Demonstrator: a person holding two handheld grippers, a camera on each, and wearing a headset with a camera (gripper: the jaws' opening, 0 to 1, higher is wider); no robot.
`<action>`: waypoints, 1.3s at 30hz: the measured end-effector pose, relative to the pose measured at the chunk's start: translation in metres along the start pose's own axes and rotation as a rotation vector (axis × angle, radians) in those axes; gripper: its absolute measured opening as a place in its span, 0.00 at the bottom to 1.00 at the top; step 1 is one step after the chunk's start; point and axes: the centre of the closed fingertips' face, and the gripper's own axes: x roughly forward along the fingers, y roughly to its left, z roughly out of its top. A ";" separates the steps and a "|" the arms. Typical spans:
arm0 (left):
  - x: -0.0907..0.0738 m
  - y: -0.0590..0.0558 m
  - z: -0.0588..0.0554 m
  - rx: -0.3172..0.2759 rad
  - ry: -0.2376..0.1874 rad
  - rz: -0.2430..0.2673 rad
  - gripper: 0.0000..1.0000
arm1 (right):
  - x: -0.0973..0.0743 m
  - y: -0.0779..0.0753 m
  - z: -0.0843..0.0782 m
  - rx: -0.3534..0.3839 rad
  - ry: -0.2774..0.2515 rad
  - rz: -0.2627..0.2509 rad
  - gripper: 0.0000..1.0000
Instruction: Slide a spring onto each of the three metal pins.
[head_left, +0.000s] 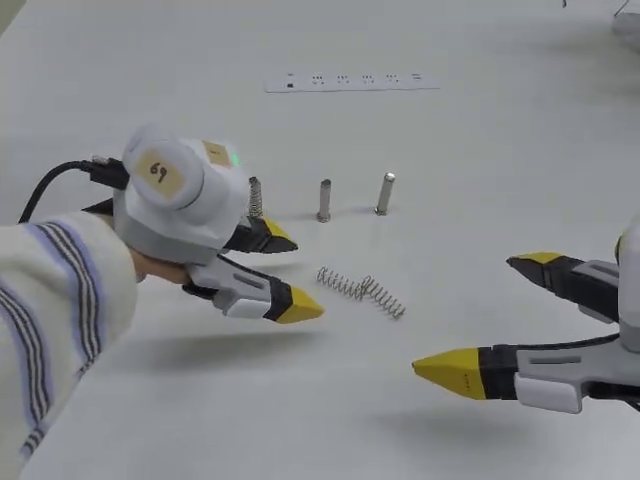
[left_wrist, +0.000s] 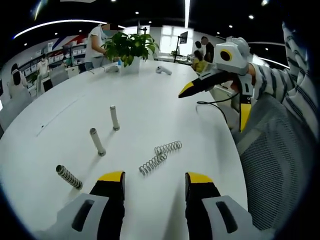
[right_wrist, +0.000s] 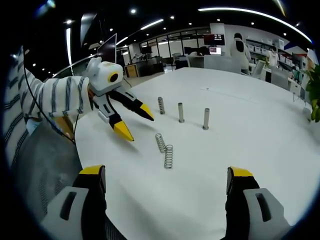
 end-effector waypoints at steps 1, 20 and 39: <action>0.001 0.000 0.001 0.014 0.002 -0.005 0.42 | 0.000 0.000 0.000 0.003 0.001 -0.003 1.00; 0.031 -0.004 -0.010 0.157 0.151 -0.100 0.26 | -0.003 -0.005 -0.006 0.043 -0.002 -0.026 1.00; 0.031 -0.009 -0.023 0.166 0.205 -0.115 0.05 | -0.006 -0.006 -0.008 0.046 0.001 -0.030 1.00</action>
